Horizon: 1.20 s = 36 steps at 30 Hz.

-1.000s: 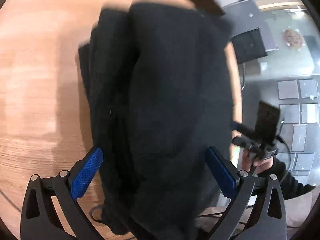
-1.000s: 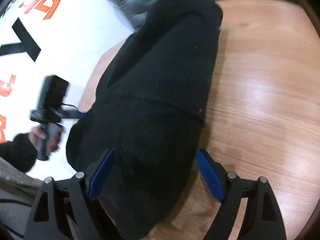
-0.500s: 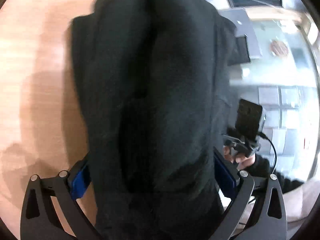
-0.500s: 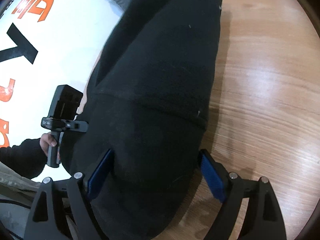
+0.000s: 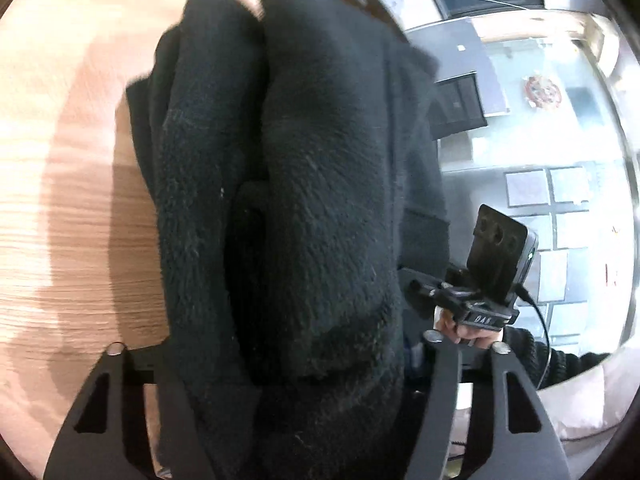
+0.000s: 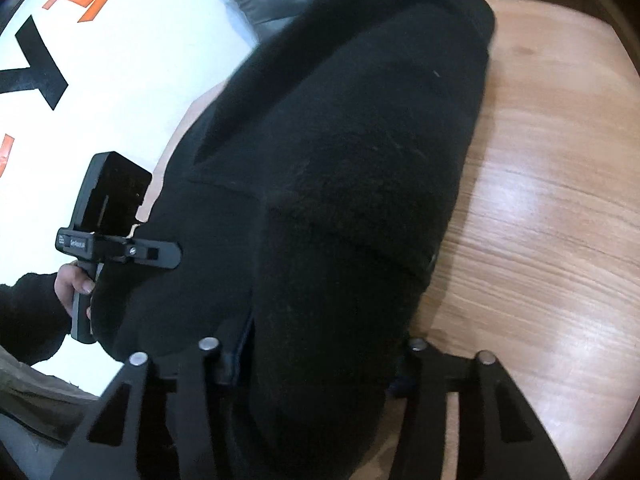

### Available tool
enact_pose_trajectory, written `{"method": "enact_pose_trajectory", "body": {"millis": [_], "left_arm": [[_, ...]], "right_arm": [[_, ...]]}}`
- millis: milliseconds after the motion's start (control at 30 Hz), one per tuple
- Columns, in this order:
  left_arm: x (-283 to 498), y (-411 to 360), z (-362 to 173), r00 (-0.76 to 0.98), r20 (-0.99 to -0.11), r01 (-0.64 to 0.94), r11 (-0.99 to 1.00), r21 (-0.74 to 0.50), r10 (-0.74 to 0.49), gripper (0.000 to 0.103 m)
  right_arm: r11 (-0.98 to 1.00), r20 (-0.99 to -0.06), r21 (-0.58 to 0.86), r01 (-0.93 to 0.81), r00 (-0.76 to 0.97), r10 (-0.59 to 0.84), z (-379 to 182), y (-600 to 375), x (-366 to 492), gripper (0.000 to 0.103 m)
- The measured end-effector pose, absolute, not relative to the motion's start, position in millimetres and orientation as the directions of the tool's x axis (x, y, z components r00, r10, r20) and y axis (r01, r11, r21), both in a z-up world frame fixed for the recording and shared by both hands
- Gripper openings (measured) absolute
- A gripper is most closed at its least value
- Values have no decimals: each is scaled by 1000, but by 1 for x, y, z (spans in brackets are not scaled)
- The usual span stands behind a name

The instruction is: Fold clothes

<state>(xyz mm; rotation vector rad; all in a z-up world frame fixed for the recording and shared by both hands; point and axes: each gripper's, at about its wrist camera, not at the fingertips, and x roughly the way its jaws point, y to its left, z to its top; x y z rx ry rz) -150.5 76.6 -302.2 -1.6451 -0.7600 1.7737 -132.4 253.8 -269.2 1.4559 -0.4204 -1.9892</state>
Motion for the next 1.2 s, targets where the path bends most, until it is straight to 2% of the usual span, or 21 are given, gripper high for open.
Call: {"method": "enact_pose_trajectory", "body": {"millis": [67,233,367,533,633,733,800,900,1000,1200], "left_arm": [[-152,62,-281,-77,-657,-64,-661,-747,750,57],[-161,-6,-205,-173,-664,-93,-684,-724,727,56],[-173,-100,-129,-300,-695,-133,-750,-648,654,57],[-196,-225,-94,-397,-736,-103,-824,-558,548,57],[-197,-288,-95,-409,-777,-72,-866,-494,478,57],[-222,-352,-124,-404,-811,-47,-895,-444,424,58],[-250,-394,-165,-375,-845,-10,-913,-408,381,56],[-290,-435,-233,-287,-895,36,-930,-367,342,53],[-306,-461,-258,-305,-859,53,-893,-447,412,56],[-300,-452,-264,-330,-835,3,-884,-468,441,63]], "right_arm": [[-749,-730,575,329,-208,-652,-256,235,-128,43],[-727,-690,542,422,-270,-671,-204,171,-129,42],[-678,-621,529,511,-312,-719,-149,96,-146,42],[-609,-532,549,572,-322,-783,-124,-24,-185,42],[-592,-498,563,576,-336,-800,-131,-101,-208,42],[-595,-486,583,554,-349,-801,-156,-170,-235,42],[-609,-500,602,517,-351,-792,-187,-215,-246,42],[-674,-587,593,441,-336,-736,-243,-275,-273,42],[-712,-628,569,412,-340,-700,-256,-295,-277,42],[-768,-692,527,362,-342,-636,-278,-329,-284,44]]}}
